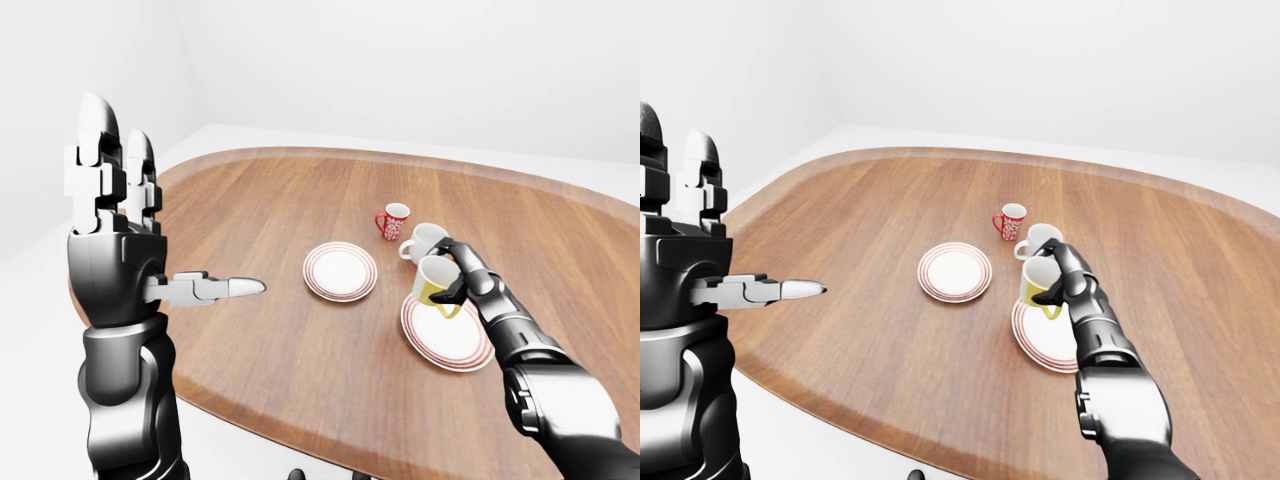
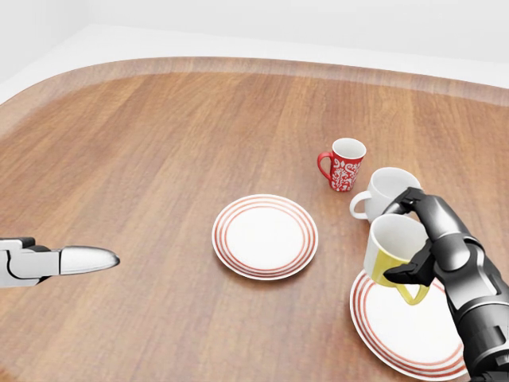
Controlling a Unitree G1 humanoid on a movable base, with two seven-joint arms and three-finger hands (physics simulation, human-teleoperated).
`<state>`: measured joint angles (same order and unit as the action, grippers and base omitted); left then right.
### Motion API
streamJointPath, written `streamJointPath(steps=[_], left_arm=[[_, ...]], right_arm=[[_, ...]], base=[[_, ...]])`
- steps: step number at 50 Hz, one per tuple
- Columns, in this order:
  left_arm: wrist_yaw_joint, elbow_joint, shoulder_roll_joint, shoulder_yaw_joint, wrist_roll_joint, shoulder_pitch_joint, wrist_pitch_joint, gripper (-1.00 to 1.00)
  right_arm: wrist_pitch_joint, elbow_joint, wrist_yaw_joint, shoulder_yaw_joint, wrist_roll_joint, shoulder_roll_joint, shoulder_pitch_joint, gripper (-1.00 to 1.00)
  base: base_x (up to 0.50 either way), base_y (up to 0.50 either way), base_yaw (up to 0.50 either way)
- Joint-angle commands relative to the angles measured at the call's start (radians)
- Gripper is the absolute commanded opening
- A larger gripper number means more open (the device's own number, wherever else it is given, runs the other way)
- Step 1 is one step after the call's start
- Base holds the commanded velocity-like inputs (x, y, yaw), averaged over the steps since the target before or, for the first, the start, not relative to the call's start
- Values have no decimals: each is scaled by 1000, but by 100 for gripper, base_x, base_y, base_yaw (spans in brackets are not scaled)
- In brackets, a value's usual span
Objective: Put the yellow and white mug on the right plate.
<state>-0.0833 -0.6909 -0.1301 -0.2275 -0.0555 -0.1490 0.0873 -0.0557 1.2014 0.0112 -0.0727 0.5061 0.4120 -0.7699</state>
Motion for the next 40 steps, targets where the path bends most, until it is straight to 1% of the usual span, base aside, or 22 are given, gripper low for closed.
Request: streamJointPath(steps=[1, 4, 5, 7, 21, 29, 40], left_arm=[[-2, 9, 2, 3, 6, 4, 0, 100], [-3, 5, 2, 2, 6, 3, 0, 100], [-3, 1, 2, 1, 5, 2, 0, 100], [-4, 0, 1, 2, 6, 3, 0, 100], [-5, -11, 1, 1, 2, 0, 0, 100], [-5, -3, 3, 3, 4, 4, 0, 100], [-6, -8, 3, 4, 6, 3, 0, 100]], right_arm=[[-22, 70, -27, -22, 11, 49, -14, -100], [-21, 79, -31, -26, 3, 55, -20, -100], [-28, 81, -31, -29, -1, 57, -23, -100], [-24, 88, -37, -28, -1, 60, -26, -100], [-30, 115, -56, -27, 19, 61, -28, -100], [-32, 123, -67, -37, 16, 65, -12, -100], [-32, 135, -92, -42, 17, 54, 10, -100]], base=[[0, 0, 0], [0, 0, 0], [0, 0, 0], [0, 0, 0], [0, 0, 0], [0, 0, 0], [0, 0, 0]])
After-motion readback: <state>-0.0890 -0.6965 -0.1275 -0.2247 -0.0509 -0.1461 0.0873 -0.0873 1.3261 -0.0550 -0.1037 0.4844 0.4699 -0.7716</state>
